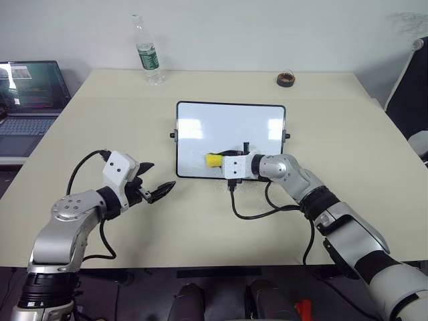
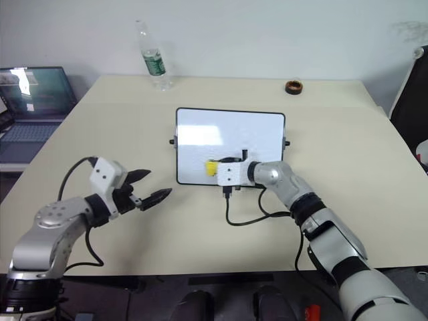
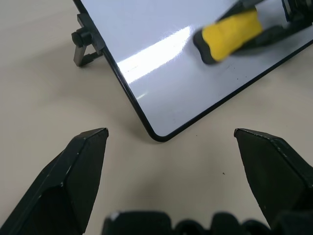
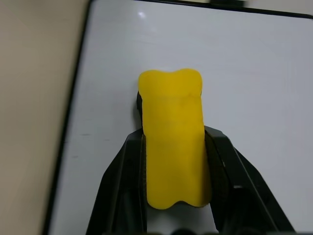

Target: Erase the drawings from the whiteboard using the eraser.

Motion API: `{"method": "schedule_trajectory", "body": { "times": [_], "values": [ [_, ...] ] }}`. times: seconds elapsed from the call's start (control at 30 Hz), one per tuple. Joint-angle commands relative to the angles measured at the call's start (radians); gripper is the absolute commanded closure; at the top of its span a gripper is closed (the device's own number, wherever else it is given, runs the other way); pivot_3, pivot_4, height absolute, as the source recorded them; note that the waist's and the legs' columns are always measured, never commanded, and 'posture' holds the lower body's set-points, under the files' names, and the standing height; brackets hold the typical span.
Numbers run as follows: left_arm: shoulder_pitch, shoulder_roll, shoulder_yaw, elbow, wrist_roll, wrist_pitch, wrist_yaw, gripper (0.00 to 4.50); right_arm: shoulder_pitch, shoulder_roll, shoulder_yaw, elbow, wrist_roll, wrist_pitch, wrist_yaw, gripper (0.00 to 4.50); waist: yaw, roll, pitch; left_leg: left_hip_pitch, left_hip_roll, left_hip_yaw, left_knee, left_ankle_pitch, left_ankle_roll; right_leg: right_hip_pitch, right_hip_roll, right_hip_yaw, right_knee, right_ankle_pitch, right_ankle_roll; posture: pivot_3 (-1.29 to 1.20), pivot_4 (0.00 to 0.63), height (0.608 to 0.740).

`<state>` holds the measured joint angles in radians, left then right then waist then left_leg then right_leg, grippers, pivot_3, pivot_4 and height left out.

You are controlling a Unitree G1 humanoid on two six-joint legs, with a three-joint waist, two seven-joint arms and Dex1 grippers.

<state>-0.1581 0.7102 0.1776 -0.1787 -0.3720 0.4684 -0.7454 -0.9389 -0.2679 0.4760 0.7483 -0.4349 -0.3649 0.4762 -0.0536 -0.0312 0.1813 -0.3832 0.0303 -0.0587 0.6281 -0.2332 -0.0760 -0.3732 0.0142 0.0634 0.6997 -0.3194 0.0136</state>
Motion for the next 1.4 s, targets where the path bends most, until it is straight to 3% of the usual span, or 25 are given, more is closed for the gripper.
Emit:
{"method": "schedule_trajectory", "body": {
  "times": [0.03, 0.23, 0.43, 0.63, 0.83, 1.17, 1.4],
  "values": [
    [-0.014, -0.003, -0.004, -0.051, -0.007, -0.005, -0.001, 0.0, 0.021, -0.019, -0.115, -0.102, 0.086, 0.018, -0.037, 3.32, 0.0, 0.0, 0.0, -0.001, 0.0, 0.0, 0.0, 0.0, 0.0, 0.0, 0.0, 0.0, -0.001, 0.0, 0.0, 0.0, 0.15, 0.74],
    [-0.035, -0.013, -0.037, -0.113, -0.023, 0.015, -0.009, 0.0, 0.251, -0.063, -0.24, -0.569, 0.229, 0.214, 0.045, 3.32, 0.007, 0.0, 0.0, -0.019, 0.003, -0.004, 0.0, -0.001, -0.001, -0.014, -0.002, -0.003, -0.003, 0.0, 0.001, 0.0, 0.15, 0.74],
    [-0.121, -0.039, -0.151, -0.172, -0.035, 0.027, -0.055, 0.0, 0.57, 0.007, -0.451, -1.073, 0.362, 0.671, -0.06, 3.32, 0.022, 0.0, 0.0, -0.021, 0.003, -0.004, 0.0, -0.001, -0.001, -0.016, -0.002, -0.003, -0.004, -0.001, 0.001, 0.0, 0.15, 0.74],
    [-0.298, -0.117, -0.301, -0.128, -0.031, 0.008, -0.149, 0.0, 0.795, 0.101, -0.621, -1.33, 0.401, 0.988, -0.202, 3.32, 0.025, 0.0, 0.0, -0.018, -0.002, -0.004, 0.001, -0.001, -0.001, -0.012, 0.0, -0.004, -0.002, -0.001, 0.001, 0.0, 0.15, 0.74],
    [-0.506, -0.23, -0.439, 0.084, 0.017, -0.089, -0.301, 0.0, 0.786, 0.172, -0.751, -1.262, 0.425, 1.136, -0.339, 3.32, 0.011, 0.001, 0.0, -0.016, -0.002, -0.001, 0.001, -0.001, -0.001, -0.012, 0.004, -0.001, -0.001, -0.001, 0.001, 0.0, 0.15, 0.74],
    [-0.613, -0.32, -0.538, 0.295, 0.141, -0.32, -0.437, 0.0, 0.605, 0.068, -0.817, -0.89, 0.477, 1.081, -0.355, 3.32, 0.002, 0.002, 0.001, -0.017, -0.003, 0.005, 0.0, -0.001, 0.0, -0.015, 0.004, 0.003, -0.002, -0.001, 0.001, 0.0, 0.15, 0.74],
    [-0.556, -0.315, -0.498, 0.256, 0.149, -0.294, -0.385, 0.0, 0.57, 0.048, -0.833, -0.848, 0.54, 1.024, -0.352, 1.11, -0.004, 0.003, 0.001, -0.017, -0.003, 0.005, 0.0, -0.002, 0.0, -0.015, 0.004, 0.005, -0.002, -0.001, 0.001, 0.0, 0.15, 0.74]
  ]
}}
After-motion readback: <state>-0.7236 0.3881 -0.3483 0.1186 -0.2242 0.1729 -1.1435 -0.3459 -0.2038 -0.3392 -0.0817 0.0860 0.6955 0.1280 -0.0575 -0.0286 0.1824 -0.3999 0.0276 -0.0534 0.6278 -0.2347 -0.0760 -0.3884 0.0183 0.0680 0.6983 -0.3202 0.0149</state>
